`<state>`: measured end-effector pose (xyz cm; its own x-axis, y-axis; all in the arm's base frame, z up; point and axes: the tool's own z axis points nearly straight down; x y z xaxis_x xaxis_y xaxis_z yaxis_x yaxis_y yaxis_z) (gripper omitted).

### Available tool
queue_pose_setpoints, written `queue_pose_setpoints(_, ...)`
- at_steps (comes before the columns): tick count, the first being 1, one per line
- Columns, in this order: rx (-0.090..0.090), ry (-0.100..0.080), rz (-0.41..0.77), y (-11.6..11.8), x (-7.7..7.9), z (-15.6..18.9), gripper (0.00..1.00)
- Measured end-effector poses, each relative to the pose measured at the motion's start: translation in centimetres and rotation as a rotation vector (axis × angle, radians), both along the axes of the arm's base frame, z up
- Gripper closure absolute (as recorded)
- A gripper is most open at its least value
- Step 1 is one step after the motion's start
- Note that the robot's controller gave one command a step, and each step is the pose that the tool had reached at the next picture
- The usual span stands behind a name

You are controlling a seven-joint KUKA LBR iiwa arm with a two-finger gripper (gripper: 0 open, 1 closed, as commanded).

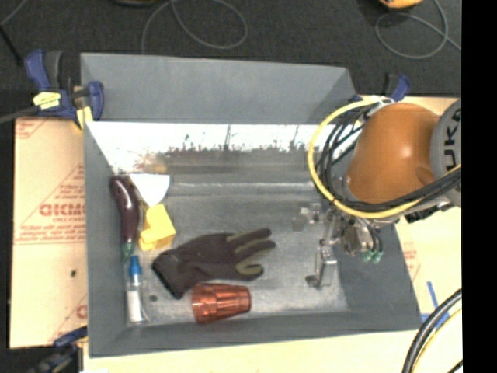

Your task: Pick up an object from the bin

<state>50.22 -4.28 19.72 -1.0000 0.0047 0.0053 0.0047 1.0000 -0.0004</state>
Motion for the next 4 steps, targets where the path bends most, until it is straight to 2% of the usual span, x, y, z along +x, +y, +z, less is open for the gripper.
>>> queue_pose_setpoints(1,-0.001,-0.008,0.001,0.0,0.2,0.4,0.00)
queue_pose_setpoints(2,-0.002,-0.010,-0.043,0.9,1.1,-0.6,0.00)
queue_pose_setpoints(3,0.001,-0.016,-0.121,4.9,3.5,-6.4,0.00)
queue_pose_setpoints(4,0.000,-0.008,-0.035,4.9,6.4,-9.5,0.00)
